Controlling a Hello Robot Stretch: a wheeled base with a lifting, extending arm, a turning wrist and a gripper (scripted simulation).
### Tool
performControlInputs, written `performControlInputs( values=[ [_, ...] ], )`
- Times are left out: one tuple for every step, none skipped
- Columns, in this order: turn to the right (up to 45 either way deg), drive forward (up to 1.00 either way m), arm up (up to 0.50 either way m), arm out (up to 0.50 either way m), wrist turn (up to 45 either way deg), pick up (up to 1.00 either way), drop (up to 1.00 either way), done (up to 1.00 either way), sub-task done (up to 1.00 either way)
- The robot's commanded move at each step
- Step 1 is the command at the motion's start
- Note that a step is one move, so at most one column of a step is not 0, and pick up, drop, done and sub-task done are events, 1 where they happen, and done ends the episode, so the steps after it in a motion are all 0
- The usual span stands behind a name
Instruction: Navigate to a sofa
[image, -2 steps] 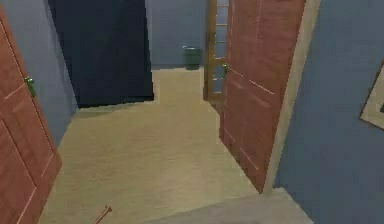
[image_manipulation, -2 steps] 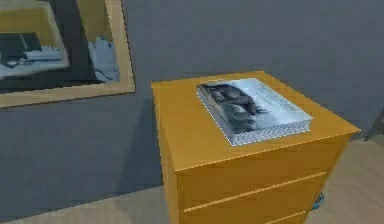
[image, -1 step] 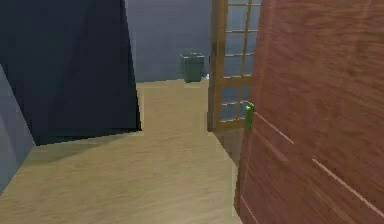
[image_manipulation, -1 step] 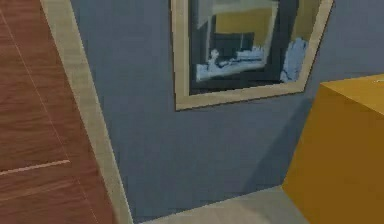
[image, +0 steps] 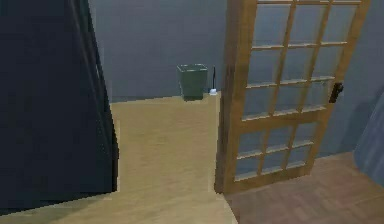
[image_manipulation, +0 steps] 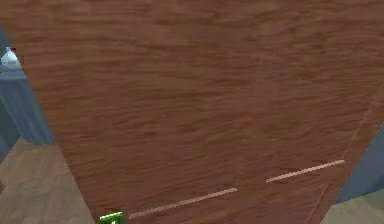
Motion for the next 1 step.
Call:
performControlInputs(
  values=[
    [15.0, 0.00, 0.00, 0.00, 0.0, 0.00, 0.00, 0.00, 0.00]
  ],
)
